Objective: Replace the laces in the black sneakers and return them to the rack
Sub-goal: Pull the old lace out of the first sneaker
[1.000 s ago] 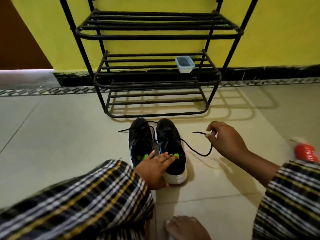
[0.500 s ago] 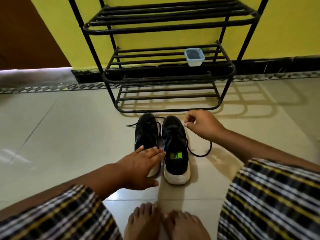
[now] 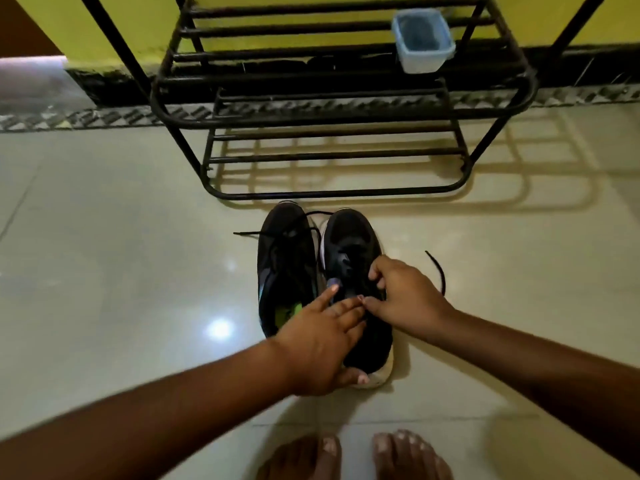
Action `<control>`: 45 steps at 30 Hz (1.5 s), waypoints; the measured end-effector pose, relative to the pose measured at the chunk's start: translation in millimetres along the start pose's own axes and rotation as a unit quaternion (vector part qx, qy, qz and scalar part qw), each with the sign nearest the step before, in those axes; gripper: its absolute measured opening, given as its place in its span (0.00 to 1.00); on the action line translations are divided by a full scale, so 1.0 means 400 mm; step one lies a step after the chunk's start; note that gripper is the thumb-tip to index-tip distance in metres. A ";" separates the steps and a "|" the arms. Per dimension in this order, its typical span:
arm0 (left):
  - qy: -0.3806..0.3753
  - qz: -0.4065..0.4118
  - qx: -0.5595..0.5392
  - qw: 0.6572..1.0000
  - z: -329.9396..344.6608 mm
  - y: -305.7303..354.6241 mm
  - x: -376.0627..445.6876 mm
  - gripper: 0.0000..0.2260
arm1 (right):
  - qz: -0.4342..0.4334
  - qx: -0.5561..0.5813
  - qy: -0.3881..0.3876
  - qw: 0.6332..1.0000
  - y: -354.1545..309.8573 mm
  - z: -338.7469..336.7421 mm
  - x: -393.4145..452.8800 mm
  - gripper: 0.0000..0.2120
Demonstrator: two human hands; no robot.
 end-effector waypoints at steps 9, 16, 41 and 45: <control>0.043 -0.014 -0.088 0.995 0.027 0.015 -0.017 0.36 | -0.010 0.085 0.093 0.992 0.051 0.013 -0.023 0.09; 0.094 -0.052 -0.212 0.971 0.013 0.079 -0.028 0.28 | -0.031 0.078 0.096 0.992 0.036 -0.008 -0.027 0.09; 0.153 -0.054 -0.272 0.949 0.044 0.078 -0.024 0.21 | -0.024 -0.051 0.088 0.995 -0.042 -0.010 0.034 0.03; 0.150 -0.048 -0.270 0.950 0.040 0.073 -0.024 0.21 | 0.219 0.356 -0.021 0.908 -0.023 -0.022 0.047 0.02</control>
Point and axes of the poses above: each hand's wrist, its own x-axis towards the middle knuckle, its own z-axis out of the palm, y = z × x, the point moved 4 cm from there along x, towards the middle knuckle, and after that the axes turned 6 degrees about -z, right-handed, at the moved point
